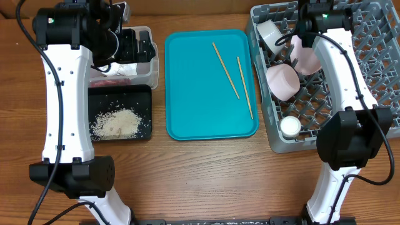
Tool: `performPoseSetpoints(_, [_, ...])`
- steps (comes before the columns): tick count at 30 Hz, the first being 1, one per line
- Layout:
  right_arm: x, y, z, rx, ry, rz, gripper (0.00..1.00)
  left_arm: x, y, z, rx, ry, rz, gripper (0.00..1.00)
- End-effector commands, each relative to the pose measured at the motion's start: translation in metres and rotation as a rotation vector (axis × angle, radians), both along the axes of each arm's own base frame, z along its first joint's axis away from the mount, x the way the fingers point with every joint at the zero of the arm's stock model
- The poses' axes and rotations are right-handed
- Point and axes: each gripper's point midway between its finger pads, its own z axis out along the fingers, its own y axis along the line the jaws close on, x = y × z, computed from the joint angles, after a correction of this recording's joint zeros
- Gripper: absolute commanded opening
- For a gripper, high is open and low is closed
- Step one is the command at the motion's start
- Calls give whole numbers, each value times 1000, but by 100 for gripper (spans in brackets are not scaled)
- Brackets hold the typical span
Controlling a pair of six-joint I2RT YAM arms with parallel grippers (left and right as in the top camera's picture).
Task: Sort waste into correct bins and load items into the dishwasher
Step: 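Lift the white plate and stand it upright in the dish rack, then reach the right gripper to the chopsticks and grasp one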
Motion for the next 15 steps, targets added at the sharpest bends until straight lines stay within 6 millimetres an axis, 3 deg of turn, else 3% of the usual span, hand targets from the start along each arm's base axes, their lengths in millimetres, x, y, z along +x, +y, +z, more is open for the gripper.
performPoseSetpoints(1, [2,6,51,42,-133,12,81,-1,-1,1,3,-1,0,100])
performPoseSetpoints(4, [1,35,70,210,-170,117,78,-1,-1,1,3,-1,0,100])
performPoseSetpoints(9, [-8,124,86,590,-172,391,78,-1,-1,1,4,-1,0,100])
performPoseSetpoints(12, [-24,206,80,877,-70,639,77,-1,-1,1,4,-1,0,100])
performPoseSetpoints(15, [-36,247,57,965,29,709,82,-1,-1,1,4,-1,0,100])
